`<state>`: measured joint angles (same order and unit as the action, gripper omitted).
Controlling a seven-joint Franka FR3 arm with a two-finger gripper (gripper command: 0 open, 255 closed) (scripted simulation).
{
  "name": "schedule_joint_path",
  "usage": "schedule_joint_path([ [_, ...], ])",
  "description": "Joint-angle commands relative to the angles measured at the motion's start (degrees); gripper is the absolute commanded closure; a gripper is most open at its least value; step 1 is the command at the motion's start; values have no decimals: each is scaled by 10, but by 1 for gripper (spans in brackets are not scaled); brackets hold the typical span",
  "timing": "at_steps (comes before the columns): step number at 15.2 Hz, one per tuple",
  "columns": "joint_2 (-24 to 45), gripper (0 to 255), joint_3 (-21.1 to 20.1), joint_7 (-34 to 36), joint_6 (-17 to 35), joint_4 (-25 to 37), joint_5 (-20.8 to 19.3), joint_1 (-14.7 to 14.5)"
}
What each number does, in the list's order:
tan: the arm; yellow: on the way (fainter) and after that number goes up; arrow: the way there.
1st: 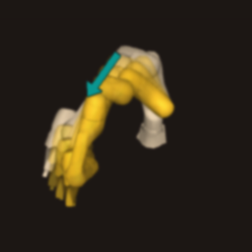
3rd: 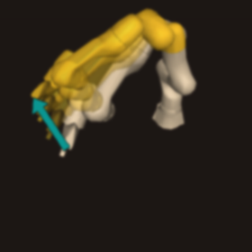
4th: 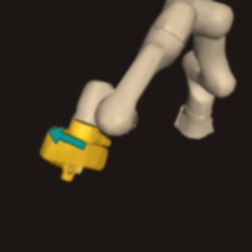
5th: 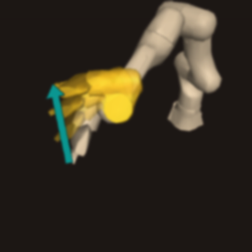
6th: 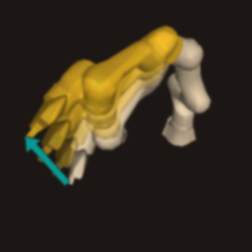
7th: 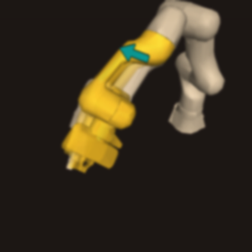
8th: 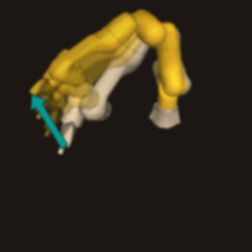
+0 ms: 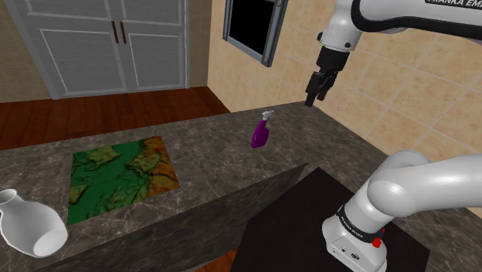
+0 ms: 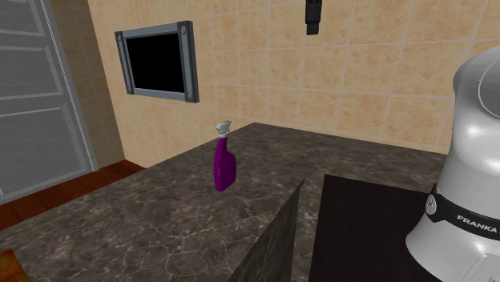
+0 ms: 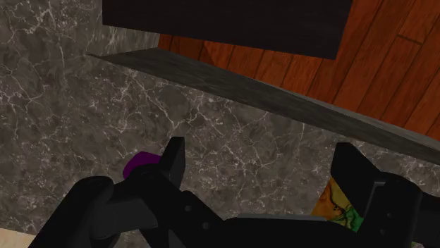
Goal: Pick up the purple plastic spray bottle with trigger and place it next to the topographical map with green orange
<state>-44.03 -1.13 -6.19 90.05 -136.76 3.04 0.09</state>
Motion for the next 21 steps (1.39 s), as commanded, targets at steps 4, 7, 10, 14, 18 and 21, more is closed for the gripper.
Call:
schedule_joint_path([
  [4,-17,0,50,-87,52,-51,-20,-4],
  [7,-17,0,104,-175,107,-89,-39,-7],
  [10,1,0,161,-266,164,-115,-55,-12],
  [14,51,0,243,-392,242,-128,-64,-31],
  [18,129,0,332,-529,314,-115,-46,-71],
  [21,202,0,405,-646,359,-90,-3,-121],
])
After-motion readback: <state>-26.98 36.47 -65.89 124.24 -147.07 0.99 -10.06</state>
